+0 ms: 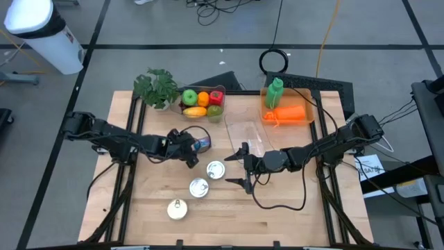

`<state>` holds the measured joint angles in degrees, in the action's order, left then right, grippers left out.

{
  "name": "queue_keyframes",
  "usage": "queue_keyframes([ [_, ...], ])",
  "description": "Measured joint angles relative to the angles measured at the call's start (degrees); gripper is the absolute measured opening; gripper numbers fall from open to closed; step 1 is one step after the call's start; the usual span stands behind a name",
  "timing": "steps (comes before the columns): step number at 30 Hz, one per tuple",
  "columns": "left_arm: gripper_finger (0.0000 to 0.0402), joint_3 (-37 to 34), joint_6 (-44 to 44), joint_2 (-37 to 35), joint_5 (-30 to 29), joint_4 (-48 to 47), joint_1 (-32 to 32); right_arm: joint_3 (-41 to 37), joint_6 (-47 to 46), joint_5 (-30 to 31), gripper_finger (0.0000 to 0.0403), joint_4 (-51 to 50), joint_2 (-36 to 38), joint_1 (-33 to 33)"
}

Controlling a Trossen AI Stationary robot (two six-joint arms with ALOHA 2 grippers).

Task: Pick & Place Food Item
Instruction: Put the top blue tuna can into the bottom transparent bin

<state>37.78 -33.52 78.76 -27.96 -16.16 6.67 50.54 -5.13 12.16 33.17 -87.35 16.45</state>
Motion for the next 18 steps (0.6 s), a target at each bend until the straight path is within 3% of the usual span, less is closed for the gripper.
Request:
queue_keyframes([
  [7, 0.0296, 0.0, 4.4, 0.0, 0.1, 1.2, -1.7, 0.0, 0.3, 0.0, 0.0345, 0.0, 0.0, 0.0],
  [11, 0.0296, 0.0, 13.1, 0.0, 0.2, 3.2, -2.4, 0.0, 0.3, 0.0, 0.0345, 0.0, 0.0, 0.0],
  [18, 0.0296, 0.0, 24.5, 0.0, 5.6, 5.5, -5.1, 0.0, 0.3, 0.0, 0.0345, 0.0, 0.0, 0.0],
])
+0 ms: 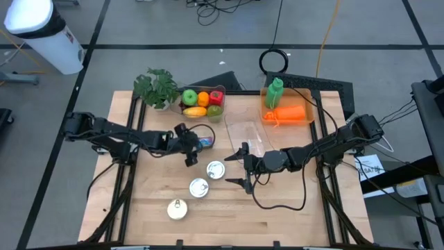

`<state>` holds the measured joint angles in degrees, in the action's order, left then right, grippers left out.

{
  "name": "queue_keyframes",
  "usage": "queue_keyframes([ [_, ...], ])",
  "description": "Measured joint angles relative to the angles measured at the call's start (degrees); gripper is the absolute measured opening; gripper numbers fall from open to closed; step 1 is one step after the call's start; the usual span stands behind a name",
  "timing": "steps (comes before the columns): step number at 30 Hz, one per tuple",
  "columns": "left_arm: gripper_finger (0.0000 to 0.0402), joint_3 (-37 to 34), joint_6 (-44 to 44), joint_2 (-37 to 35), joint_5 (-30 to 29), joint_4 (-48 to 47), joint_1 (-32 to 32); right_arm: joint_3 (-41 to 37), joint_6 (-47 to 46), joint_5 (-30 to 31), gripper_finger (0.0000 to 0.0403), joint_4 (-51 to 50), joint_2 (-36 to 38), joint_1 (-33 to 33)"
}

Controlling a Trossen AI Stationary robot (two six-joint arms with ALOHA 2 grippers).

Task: Pick & Place Food Item
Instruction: Put the top blue tuna can into the bottom transparent bin

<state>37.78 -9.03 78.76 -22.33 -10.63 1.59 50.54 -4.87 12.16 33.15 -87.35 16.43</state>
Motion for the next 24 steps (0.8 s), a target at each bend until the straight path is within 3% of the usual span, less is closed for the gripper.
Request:
queue_keyframes([
  [8, 0.0296, 0.0, 3.9, 0.0, 6.1, 0.8, -4.3, 0.0, 1.5, -0.1, 0.0345, 0.0, 0.0, -0.2],
  [17, 0.0295, -1.1, 2.5, 0.0, 13.6, 2.6, -6.1, 0.0, 1.1, -0.1, 0.0345, -0.4, 0.0, -0.8],
  [24, 0.0247, -4.7, 6.1, 0.0, 16.8, 11.0, -6.0, 0.0, 0.7, -0.1, 0.0345, -0.4, 0.0, -0.8],
])
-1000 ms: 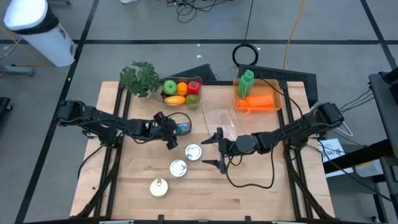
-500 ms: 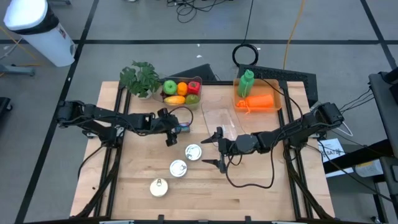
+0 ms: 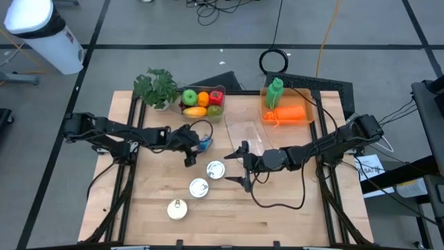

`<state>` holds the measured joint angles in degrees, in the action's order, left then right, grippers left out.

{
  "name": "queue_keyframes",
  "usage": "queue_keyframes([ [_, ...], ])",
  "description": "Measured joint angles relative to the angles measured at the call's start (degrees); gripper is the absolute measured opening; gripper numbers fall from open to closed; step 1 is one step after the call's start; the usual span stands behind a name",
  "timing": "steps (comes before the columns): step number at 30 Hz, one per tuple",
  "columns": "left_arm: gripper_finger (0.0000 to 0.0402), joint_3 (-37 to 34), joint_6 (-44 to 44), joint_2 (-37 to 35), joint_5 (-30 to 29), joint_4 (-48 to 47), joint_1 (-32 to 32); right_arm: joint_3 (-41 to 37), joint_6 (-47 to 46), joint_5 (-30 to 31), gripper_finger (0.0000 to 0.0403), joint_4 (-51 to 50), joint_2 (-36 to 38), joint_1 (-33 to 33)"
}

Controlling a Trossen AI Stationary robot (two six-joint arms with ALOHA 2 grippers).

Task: Pick & Place Food Item
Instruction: Put the top blue tuna can into the bottom transparent bin

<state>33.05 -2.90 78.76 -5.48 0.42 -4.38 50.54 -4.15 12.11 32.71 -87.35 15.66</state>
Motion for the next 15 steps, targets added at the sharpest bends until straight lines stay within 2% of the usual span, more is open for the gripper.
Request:
queue_keyframes([
  [5, 0.0204, -1.5, -5.0, 0.0, -1.3, 2.6, -0.6, 0.0, -0.7, 0.0, 0.0345, 0.0, 0.0, 0.0],
  [9, 0.0186, -1.5, -10.9, 0.0, -1.5, 2.7, -0.7, 0.0, -0.6, 0.0, 0.0345, 0.0, 0.0, 0.0],
  [12, 0.0190, -1.5, -15.2, 0.0, -1.6, 2.5, -0.7, 0.0, -0.6, 0.0, 0.0345, 0.0, 0.0, 0.0],
  [15, 0.0213, -1.5, -19.9, 0.0, -2.7, 2.0, -0.7, 0.0, -0.6, 0.0, 0.0345, 0.0, 0.0, 0.0],
])
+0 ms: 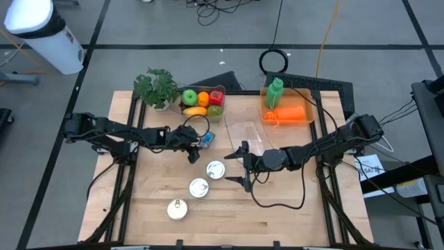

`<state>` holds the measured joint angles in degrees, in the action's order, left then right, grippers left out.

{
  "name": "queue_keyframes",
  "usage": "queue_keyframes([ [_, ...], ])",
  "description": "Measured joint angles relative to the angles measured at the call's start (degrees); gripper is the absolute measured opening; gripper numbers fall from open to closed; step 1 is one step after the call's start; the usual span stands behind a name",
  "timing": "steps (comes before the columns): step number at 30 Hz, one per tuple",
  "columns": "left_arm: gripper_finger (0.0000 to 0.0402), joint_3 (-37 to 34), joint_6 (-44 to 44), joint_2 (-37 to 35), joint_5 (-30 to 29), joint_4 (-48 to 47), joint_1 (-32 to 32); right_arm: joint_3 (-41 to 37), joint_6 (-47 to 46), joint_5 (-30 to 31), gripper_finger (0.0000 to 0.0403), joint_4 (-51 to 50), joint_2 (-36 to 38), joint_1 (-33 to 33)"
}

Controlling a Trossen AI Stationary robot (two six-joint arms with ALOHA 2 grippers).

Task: Pick & Place Food Item
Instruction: Put the top blue tuna can into the bottom transparent bin

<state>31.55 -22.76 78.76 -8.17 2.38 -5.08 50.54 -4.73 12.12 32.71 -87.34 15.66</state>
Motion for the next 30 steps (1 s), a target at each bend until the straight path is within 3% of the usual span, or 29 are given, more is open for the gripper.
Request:
queue_keyframes([
  [3, 0.0244, 0.0, -3.1, 0.0, -2.4, -0.1, 0.6, 0.0, 0.0, 0.0, 0.0345, 0.0, 0.0, 0.0],
  [10, 0.0307, 0.0, -10.7, 0.0, -15.1, 3.3, 5.2, 0.0, 0.0, 0.0, 0.0345, 0.0, 0.0, 0.0],
  [13, 0.0323, 0.0, -12.9, 0.0, -17.3, 4.8, 6.9, 0.0, 0.0, 0.0, 0.0345, 0.0, 0.0, 0.0],
  [21, 0.0333, 0.0, -17.9, 1.4, -21.2, 5.6, 9.5, 0.0, 0.0, 0.1, 0.0345, 0.0, 0.0, 0.0],
  [30, 0.0333, 0.9, -19.1, 10.3, -24.4, 11.4, 9.7, 0.0, -0.1, 0.2, 0.0345, 0.1, 0.0, -0.2],
])
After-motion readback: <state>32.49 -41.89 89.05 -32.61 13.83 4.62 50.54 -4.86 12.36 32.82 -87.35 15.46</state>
